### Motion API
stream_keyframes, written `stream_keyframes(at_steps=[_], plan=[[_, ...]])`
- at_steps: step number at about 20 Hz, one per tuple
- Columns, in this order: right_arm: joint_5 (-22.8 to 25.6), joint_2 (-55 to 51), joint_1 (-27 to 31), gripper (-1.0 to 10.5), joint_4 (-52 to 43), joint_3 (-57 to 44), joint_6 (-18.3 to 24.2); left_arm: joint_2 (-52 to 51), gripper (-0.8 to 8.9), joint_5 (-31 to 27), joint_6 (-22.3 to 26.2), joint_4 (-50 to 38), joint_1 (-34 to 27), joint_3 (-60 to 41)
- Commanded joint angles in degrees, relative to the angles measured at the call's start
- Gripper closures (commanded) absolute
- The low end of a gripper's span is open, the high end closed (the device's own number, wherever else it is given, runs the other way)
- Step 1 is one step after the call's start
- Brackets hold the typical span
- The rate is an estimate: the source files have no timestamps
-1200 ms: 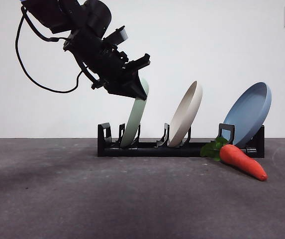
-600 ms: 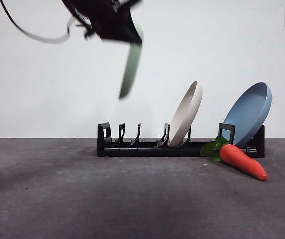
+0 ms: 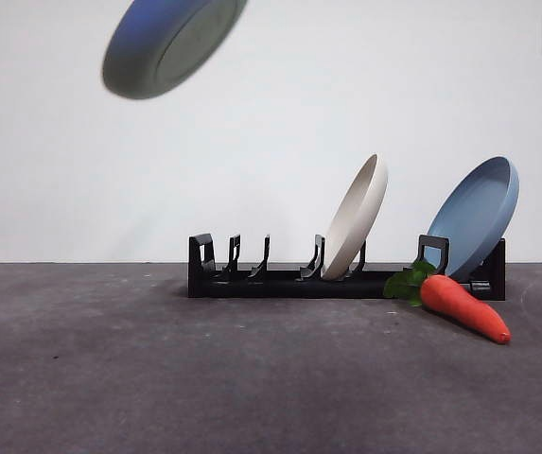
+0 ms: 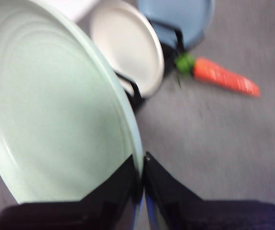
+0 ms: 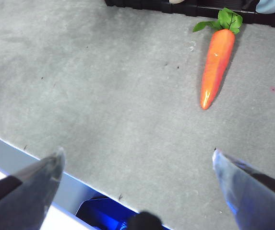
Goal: Take the green plate from the plate rack,put the plate on the table,take the carrot from the table,put the carrot in the plate
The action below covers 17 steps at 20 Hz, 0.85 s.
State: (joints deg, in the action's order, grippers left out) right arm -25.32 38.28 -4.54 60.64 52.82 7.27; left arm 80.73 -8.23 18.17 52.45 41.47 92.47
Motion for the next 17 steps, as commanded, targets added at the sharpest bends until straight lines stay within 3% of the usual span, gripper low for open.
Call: stream_keyframes(at_steps=[1, 4, 7, 17], plan=[[0.09, -0.04, -0.09, 2.9, -0.13, 0.13, -0.92, 1.44, 8.19, -2.56, 2.75, 2.16, 4.50, -1.99], [0.11, -0.04, -0.09, 2.9, -0.15, 0.13, -1.27, 4.48, 8.19, -9.75, 2.91, 1.60, 12.00, -6.80], [0.09, -0.04, -0.09, 2.9, -0.15, 0.13, -1.31, 9.62, 8.19, -10.43, 3.06, -1.97, 15.87, -11.50], [0.13, -0.04, -0.09, 2.9, -0.11, 0.13, -1.40, 27.69, 8.19, -13.60, 4.07, -14.73, 19.32, -14.16]])
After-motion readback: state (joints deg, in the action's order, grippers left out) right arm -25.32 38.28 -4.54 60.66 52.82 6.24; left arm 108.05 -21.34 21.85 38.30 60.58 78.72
